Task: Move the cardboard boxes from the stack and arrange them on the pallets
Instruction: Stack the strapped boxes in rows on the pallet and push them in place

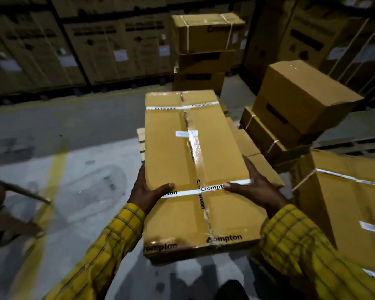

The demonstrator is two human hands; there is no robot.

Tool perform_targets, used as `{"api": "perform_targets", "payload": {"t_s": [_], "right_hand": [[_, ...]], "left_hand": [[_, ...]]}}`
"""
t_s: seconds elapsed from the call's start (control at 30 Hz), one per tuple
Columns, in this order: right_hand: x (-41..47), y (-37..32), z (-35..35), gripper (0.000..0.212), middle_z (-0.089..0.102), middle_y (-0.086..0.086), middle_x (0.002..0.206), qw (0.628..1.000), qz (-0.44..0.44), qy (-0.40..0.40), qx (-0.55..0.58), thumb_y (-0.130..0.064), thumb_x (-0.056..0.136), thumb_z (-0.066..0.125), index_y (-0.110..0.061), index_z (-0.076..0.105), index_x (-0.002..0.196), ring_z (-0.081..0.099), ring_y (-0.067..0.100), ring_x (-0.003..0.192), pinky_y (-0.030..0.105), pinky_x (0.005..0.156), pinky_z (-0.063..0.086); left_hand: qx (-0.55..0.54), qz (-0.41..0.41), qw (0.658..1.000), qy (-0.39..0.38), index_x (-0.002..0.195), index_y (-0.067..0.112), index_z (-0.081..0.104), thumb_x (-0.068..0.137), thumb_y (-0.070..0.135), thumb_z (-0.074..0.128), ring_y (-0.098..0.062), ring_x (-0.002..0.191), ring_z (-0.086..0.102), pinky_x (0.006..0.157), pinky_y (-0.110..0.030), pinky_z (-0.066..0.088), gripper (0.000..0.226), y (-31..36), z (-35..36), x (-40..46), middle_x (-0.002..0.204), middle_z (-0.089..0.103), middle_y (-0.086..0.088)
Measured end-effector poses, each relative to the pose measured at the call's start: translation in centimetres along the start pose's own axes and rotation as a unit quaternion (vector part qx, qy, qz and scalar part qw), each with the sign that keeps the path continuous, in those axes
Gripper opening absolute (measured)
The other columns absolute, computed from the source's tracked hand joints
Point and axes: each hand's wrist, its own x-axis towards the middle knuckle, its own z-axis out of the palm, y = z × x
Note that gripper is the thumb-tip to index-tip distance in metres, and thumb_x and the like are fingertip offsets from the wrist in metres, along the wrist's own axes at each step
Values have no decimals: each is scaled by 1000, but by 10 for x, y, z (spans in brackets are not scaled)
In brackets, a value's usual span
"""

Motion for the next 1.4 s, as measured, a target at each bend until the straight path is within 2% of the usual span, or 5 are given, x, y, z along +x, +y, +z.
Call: {"api": "perform_targets", "payload": {"t_s": [0.1,0.37,0.97,1.2,1.4], "right_hand": [[34,7,33,103,68,-23,124,1000,21,-18,3,-41,70,95,-59,32,150,67,2,109,22,84,55],[164,25,81,107,58,-18,143,996,34,-75,-18,-57,60,98,-65,35,146,59,11,128,46,106,53],[495,69,162,139,60,-13,143,985,118,-105,-76,-53,49,98,-49,15,160,62,15,120,35,105,51],[689,146,236,102,61,-10,138,989,141,-19,-47,-58,69,89,-47,34,154,61,18,120,36,104,50],[848,210,276,75,66,-10,125,986,155,11,-60,-49,76,88,-37,51,141,63,17,114,27,93,46]], "left_hand": [[7,-28,1000,8,155,31,35,73,25,92,-25,117,60,99,-45,51,100,-28,-24,25,136,58,1],[-33,-99,993,59,148,35,43,49,48,98,-21,112,66,92,-44,56,114,-78,-48,111,129,65,5],[-11,-128,986,109,152,34,38,70,24,93,-22,96,61,85,-37,51,99,-152,-60,403,121,61,-2],[-18,-141,987,79,149,46,39,69,37,92,-7,101,67,75,-22,58,96,-287,-65,603,124,67,9],[-34,-120,991,46,152,54,28,77,42,88,-12,115,65,89,-35,57,97,-385,-51,747,138,60,13]]}}
